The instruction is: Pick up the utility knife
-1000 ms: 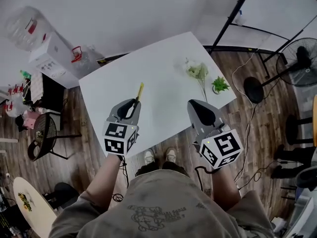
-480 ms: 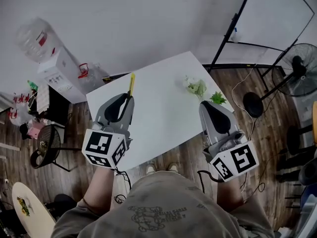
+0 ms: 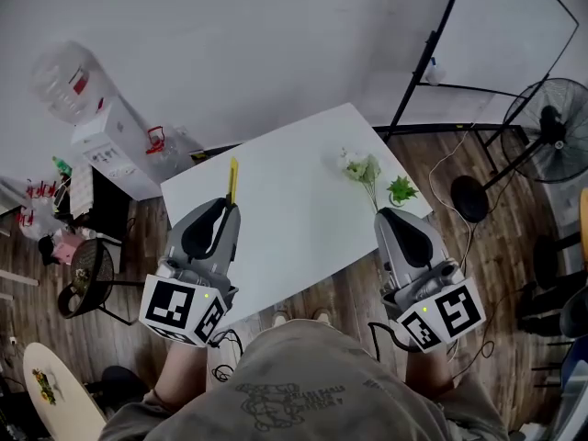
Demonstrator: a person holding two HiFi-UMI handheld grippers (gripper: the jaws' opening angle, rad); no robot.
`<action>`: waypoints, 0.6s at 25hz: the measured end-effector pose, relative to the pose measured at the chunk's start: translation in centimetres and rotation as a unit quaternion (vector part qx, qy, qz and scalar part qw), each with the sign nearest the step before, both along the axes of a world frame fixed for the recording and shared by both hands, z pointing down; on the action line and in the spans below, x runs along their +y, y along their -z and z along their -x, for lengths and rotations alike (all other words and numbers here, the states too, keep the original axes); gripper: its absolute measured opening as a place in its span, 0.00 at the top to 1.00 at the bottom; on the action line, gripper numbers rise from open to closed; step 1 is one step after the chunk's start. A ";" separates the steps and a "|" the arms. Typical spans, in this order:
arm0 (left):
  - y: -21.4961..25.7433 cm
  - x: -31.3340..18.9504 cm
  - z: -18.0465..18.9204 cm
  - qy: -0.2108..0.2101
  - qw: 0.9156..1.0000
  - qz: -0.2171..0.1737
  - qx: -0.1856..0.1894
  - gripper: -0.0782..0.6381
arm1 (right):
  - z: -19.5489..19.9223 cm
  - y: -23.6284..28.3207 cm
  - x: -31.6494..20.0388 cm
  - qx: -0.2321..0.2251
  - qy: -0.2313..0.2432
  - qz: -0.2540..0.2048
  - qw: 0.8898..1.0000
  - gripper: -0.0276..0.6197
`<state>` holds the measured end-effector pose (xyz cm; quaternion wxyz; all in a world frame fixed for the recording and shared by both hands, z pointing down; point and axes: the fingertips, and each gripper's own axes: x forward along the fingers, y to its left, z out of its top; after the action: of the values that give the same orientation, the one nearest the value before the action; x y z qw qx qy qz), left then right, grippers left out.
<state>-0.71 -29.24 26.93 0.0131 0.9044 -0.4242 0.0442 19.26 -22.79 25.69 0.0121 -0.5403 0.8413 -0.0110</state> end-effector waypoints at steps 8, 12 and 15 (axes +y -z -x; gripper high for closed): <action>-3.2 0.6 0.6 0.003 1.000 0.027 -0.014 0.79 | 0.4 -2.5 -0.2 0.013 0.002 0.033 0.999 0.92; -2.8 0.6 0.4 0.003 1.000 0.021 -0.014 0.79 | 0.2 -2.7 -0.4 0.025 -0.004 0.031 0.999 0.92; -2.8 0.6 0.3 0.002 1.000 0.020 -0.014 0.79 | 0.4 -2.8 -0.4 0.034 -0.005 0.030 0.999 0.92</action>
<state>-1.05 -28.60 29.71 0.0250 0.9025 -0.4250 0.0656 18.87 -23.17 28.46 -0.0326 -0.5447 0.8378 -0.0175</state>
